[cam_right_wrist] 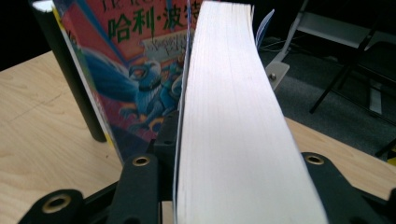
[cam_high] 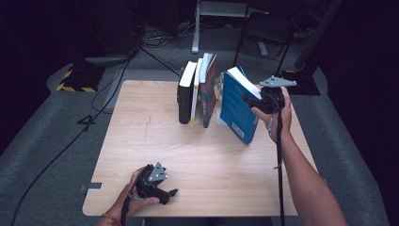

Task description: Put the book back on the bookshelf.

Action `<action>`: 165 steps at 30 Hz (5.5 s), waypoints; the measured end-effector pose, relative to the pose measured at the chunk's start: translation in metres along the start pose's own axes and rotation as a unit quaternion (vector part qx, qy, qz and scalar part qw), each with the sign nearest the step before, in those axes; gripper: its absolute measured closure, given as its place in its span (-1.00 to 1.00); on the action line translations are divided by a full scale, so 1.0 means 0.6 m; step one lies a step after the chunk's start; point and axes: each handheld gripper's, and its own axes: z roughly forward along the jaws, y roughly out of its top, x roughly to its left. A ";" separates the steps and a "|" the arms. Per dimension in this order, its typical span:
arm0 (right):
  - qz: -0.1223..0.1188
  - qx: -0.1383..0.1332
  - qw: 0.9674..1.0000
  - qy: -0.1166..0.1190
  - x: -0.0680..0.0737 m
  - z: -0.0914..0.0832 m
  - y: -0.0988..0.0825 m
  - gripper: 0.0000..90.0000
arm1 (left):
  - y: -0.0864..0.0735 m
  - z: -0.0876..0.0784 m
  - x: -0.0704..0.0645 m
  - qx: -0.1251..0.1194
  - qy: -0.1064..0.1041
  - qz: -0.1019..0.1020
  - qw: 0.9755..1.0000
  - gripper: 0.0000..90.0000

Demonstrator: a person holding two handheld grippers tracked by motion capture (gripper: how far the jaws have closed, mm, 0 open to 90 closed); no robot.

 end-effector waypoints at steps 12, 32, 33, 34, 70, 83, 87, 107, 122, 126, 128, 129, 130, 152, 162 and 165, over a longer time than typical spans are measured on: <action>0.013 0.006 1.000 0.014 -0.009 -0.029 -0.027 0.27 | 0.001 0.001 0.000 -0.001 0.005 -0.005 1.000 -0.78; -0.013 0.089 0.995 0.051 -0.024 0.014 0.032 0.20 | 0.000 0.000 0.000 0.000 0.006 -0.004 1.000 -0.77; -0.011 0.089 0.994 0.054 -0.027 0.013 0.031 0.24 | 0.000 0.000 0.000 0.000 0.007 -0.004 1.000 -0.77; -0.004 0.087 0.995 0.058 -0.028 0.012 0.030 0.27 | 0.000 0.000 0.000 0.000 0.006 -0.004 1.000 -0.77; 0.039 0.061 0.996 -0.044 -0.014 0.086 0.129 0.32 | -0.001 -0.002 -0.002 0.001 -0.007 0.009 1.000 -0.77; 0.037 0.048 0.996 -0.067 -0.003 0.073 0.142 0.32 | -0.002 -0.002 -0.002 0.002 -0.010 0.014 1.000 -0.77; 0.047 0.037 0.995 -0.080 0.001 0.054 0.142 0.32 | -0.002 -0.002 -0.002 0.002 -0.010 0.014 1.000 -0.77; 0.077 0.034 0.992 -0.098 -0.018 0.128 0.132 0.31 | 0.000 -0.001 -0.001 0.002 -0.014 0.015 1.000 -0.77; 0.061 0.024 0.995 -0.078 -0.018 0.136 0.106 0.30 | 0.000 -0.001 -0.001 0.002 -0.014 0.015 1.000 -0.77; 0.061 0.026 0.995 -0.073 -0.019 0.131 0.101 0.29 | 0.000 -0.001 -0.001 0.002 -0.014 0.016 1.000 -0.77; 0.059 0.031 0.996 -0.067 -0.019 0.128 0.099 0.28 | 0.000 -0.001 -0.001 0.002 -0.014 0.017 1.000 -0.77; 0.056 0.034 0.996 -0.066 -0.020 0.127 0.099 0.27 | 0.000 -0.001 -0.001 0.002 -0.014 0.015 1.000 -0.77; 0.052 0.037 0.996 -0.065 -0.020 0.125 0.098 0.26 | 0.000 -0.001 -0.001 0.002 -0.014 0.017 1.000 -0.77; 0.045 0.039 0.998 -0.025 -0.027 0.084 0.072 0.11 | 0.000 -0.001 -0.001 0.002 -0.014 0.017 1.000 -0.77; 0.021 0.062 0.998 -0.009 -0.023 0.070 0.064 -0.01 | -0.002 -0.002 -0.003 0.000 -0.009 0.012 1.000 -0.77; 0.013 0.068 0.998 -0.002 -0.023 0.066 0.059 -0.04 | -0.002 -0.002 -0.003 0.000 -0.009 0.012 1.000 -0.77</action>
